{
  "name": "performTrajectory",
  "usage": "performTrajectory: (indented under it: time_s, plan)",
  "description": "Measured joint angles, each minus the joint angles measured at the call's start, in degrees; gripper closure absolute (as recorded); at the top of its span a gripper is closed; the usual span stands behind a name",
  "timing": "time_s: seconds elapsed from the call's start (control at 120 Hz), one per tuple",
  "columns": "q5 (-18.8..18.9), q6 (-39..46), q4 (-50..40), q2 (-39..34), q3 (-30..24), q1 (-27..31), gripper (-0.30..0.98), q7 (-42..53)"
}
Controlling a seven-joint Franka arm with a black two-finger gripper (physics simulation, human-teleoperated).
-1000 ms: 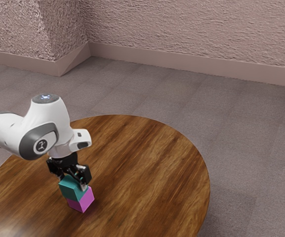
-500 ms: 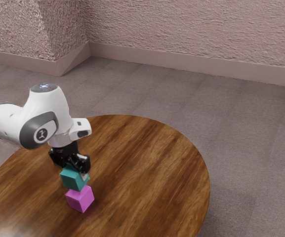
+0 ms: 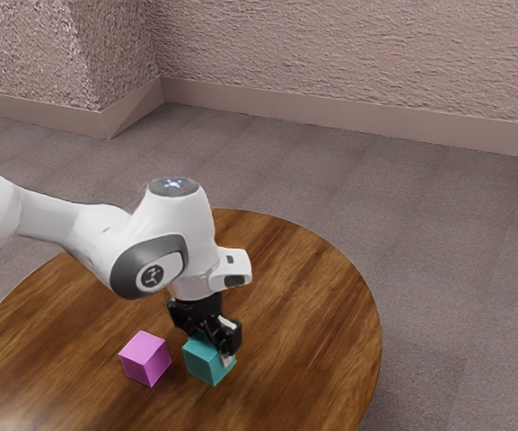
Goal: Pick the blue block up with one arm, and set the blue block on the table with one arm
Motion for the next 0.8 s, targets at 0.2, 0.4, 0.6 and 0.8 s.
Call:
performTrajectory:
  time_s: [0.2, 0.4, 0.6, 0.8]
  plan:
    - [-1.08, 2.40, -0.11, 1.89, -0.17, -0.92, 0.27, -1.42]
    - [-3.03, 3.28, -0.40, 2.14, -0.49, -1.37, 0.13, -2.36]
    - [-3.80, -2.22, 8.68, 0.62, 0.22, -2.17, 0.05, -3.05]
    - [-5.36, -24.91, 41.30, 1.20, 18.57, -18.29, 0.02, -0.62]
